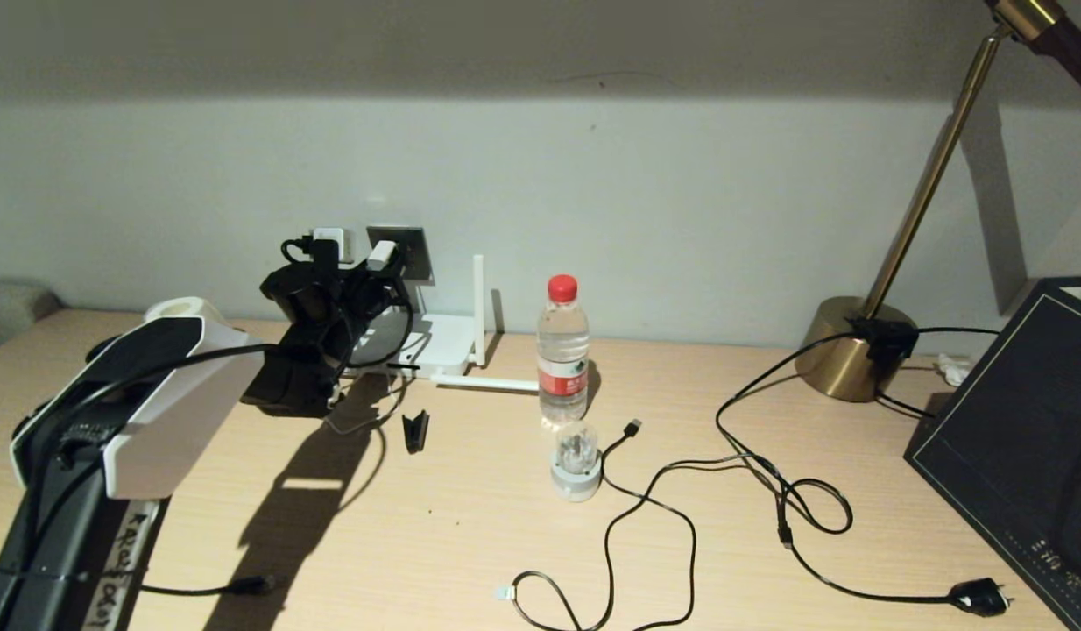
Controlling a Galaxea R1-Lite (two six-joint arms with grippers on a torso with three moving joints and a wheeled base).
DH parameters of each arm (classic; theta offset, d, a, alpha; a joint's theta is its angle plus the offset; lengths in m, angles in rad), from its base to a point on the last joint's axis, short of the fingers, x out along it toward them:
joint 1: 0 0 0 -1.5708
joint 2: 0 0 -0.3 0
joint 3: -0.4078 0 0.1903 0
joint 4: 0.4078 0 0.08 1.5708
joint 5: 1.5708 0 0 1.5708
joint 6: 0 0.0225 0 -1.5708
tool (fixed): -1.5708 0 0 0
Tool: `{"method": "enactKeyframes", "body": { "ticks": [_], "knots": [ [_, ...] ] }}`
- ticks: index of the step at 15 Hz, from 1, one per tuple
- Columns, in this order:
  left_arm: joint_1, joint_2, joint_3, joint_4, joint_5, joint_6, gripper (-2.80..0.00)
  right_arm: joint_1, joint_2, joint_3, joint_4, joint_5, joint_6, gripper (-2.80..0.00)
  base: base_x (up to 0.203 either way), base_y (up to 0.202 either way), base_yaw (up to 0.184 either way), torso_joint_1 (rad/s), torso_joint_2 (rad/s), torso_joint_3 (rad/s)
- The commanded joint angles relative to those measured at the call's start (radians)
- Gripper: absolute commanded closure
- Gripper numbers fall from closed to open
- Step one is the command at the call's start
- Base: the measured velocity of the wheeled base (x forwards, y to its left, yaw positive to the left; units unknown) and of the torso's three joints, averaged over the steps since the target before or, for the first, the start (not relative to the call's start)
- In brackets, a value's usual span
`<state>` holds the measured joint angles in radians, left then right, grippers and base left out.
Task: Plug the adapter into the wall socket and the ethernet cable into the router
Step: Plug plug into socket
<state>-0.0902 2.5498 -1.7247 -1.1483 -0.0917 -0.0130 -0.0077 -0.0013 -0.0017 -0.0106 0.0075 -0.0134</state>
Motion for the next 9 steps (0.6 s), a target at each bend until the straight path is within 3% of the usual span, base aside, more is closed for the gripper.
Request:
{"method": "enactKeyframes", "body": {
  "ticks": [1,9],
  "knots": [
    [0.0,0.001,-0.001,-0.003,-0.001,-0.001,0.0,0.0,0.001,0.0,0.0,0.0,0.0,0.0,0.0,0.0,0.0,0.0,0.0,0.0],
    [-0.002,-0.033,-0.039,0.071,-0.002,-0.001,0.0,0.0,0.001,0.0,0.0,0.0,0.0,0.0,0.0,0.0,0.0,0.0,0.0,0.0]
  ]
}}
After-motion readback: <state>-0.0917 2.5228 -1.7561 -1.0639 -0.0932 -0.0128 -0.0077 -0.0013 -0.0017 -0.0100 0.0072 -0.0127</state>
